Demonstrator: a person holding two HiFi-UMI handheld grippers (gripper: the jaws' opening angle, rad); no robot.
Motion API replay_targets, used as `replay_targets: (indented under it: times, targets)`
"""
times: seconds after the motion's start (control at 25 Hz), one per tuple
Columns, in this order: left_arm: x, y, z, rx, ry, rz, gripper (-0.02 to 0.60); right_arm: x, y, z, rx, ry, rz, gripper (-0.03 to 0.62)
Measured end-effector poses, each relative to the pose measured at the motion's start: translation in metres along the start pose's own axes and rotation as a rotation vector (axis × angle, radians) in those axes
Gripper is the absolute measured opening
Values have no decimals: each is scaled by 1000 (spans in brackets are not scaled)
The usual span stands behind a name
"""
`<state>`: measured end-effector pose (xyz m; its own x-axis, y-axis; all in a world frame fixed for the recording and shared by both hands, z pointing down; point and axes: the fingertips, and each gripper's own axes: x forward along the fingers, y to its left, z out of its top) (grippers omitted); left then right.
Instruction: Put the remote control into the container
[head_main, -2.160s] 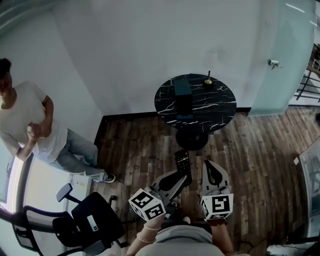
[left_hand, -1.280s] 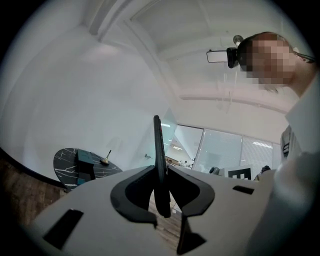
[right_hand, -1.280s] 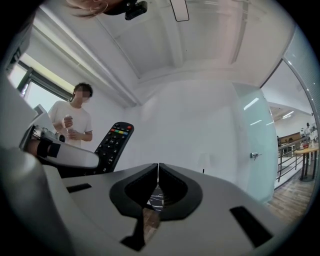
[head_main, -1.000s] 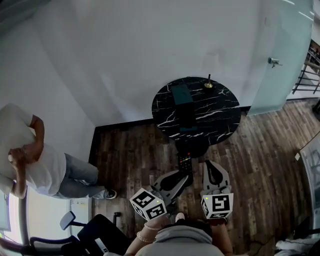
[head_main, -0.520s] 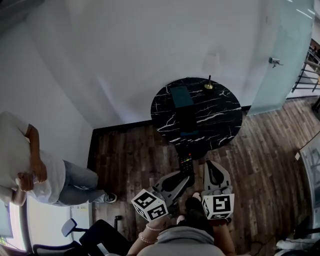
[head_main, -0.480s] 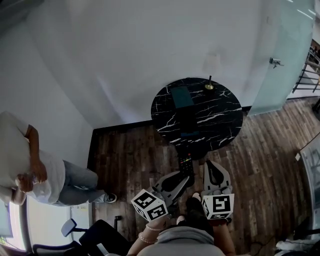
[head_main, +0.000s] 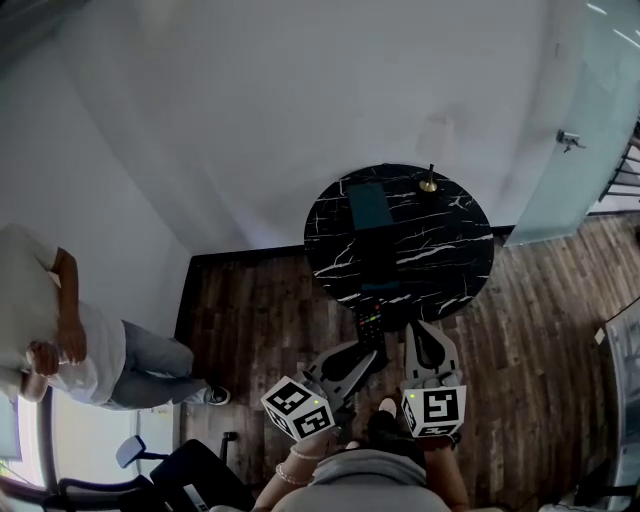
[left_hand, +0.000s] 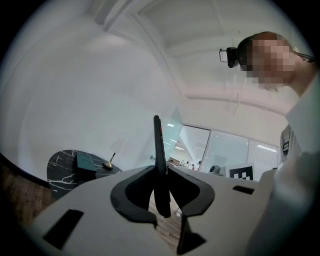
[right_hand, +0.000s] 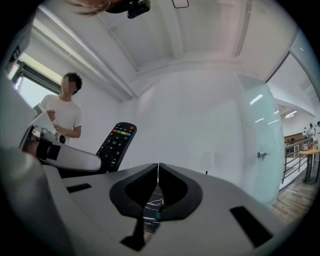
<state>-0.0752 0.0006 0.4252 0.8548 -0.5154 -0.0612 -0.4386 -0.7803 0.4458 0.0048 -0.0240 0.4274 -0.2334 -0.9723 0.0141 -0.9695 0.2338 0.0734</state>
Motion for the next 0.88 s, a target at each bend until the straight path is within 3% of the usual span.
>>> replay_targets:
  times: [0.88]
  targets:
    - [109,-4,5,45,-28,83,87,40,-99,1,21,-35,106,14]
